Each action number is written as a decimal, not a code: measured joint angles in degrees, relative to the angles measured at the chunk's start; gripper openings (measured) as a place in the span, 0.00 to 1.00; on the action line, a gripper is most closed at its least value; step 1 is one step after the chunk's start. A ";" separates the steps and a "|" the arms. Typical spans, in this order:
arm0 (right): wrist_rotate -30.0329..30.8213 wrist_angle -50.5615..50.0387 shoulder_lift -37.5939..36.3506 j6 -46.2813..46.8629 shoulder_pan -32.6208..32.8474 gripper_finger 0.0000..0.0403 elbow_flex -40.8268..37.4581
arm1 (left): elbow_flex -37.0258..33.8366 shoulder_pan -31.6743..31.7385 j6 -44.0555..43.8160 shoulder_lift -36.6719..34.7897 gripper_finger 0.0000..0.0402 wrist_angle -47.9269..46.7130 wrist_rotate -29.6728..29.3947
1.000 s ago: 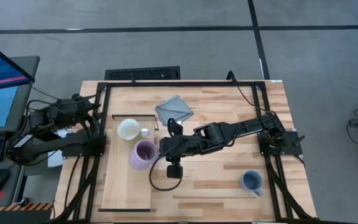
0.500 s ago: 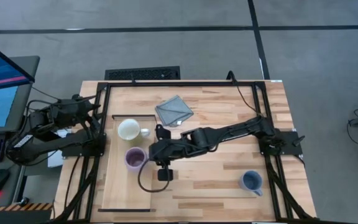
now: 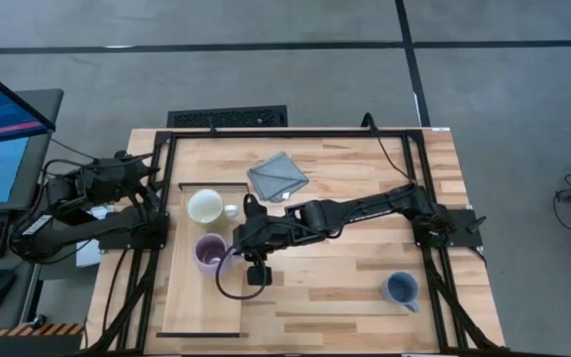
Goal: Stack small to large cups/mugs on shelf
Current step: Put the purple mug on the shelf
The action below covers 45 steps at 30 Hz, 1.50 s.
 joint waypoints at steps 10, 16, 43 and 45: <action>-0.89 1.42 0.00 -0.19 -0.35 0.15 0.00 | 0.00 0.00 0.00 0.00 0.50 0.03 0.00; -0.89 3.21 1.20 -0.57 -0.44 0.15 0.11 | 0.00 0.00 0.00 0.00 0.50 0.07 -0.02; -1.31 4.90 3.31 -2.10 -1.16 0.17 0.02 | 0.00 0.00 0.02 0.02 0.50 -0.28 -0.07; -2.22 5.24 3.63 -2.20 -1.38 0.15 0.02 | 0.00 -0.02 0.02 0.00 0.50 -0.28 -0.07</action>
